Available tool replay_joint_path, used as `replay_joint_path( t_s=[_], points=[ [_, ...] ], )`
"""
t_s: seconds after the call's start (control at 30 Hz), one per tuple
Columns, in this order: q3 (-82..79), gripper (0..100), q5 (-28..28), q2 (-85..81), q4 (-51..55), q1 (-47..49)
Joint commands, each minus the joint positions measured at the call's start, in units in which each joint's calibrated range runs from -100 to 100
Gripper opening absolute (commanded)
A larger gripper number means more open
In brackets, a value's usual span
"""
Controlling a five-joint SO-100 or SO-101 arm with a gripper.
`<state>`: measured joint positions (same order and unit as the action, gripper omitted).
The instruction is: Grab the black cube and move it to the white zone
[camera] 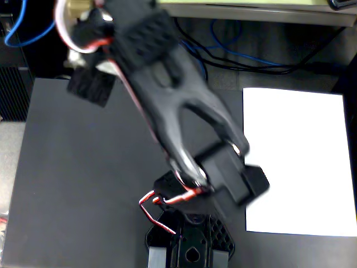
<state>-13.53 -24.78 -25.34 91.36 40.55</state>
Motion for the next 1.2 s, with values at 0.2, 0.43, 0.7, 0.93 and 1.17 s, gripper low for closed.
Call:
replay_joint_path(
  t_s=[0.2,0.43,0.7,0.93,1.17],
  points=[
    [1.5,1,9.3,-13.8,0.8,-38.6],
    [0.6,1,9.9,-20.4,0.7,-61.1],
    [-19.5,1,9.1,-20.0,-16.3,-70.7],
    [-22.3,1,7.1,15.1,-25.4,-71.4],
    [-22.4,1,0.0,31.6,-21.4,-71.5]
  ],
)
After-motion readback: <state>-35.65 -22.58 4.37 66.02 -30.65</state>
